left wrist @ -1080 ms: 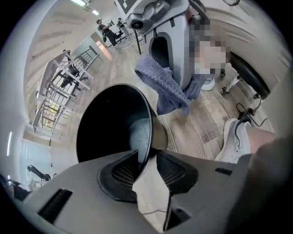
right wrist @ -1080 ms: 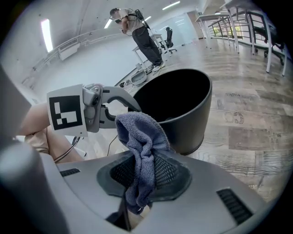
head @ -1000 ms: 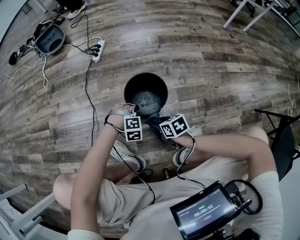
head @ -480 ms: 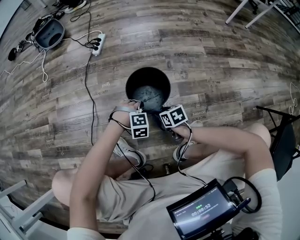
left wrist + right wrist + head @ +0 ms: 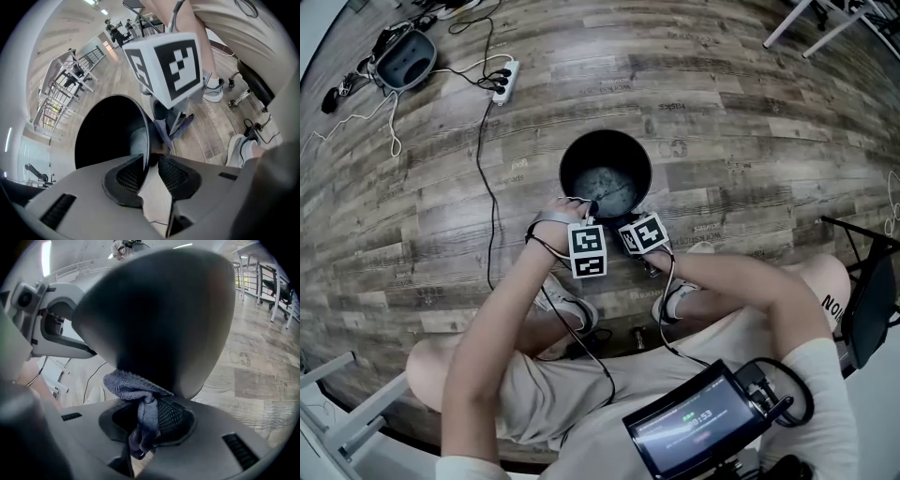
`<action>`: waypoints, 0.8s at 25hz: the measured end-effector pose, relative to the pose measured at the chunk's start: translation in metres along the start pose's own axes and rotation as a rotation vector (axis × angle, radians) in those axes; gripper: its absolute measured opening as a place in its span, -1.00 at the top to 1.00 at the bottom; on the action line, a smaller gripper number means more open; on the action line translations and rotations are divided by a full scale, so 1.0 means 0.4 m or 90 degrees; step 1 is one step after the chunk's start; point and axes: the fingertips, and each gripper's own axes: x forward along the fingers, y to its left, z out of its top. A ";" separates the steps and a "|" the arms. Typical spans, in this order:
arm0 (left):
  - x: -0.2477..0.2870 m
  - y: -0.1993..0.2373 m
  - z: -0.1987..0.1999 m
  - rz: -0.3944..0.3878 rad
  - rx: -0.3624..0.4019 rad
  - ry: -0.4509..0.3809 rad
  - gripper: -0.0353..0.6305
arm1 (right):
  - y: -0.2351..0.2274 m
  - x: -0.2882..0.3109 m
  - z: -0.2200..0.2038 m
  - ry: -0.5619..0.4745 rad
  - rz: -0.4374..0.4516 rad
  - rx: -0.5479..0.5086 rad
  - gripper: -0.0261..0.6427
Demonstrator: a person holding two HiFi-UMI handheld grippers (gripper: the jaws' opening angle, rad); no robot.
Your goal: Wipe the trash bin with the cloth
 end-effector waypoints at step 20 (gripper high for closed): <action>0.003 0.006 0.003 0.001 0.007 -0.003 0.57 | -0.107 0.233 -0.123 0.053 -0.051 -0.057 0.68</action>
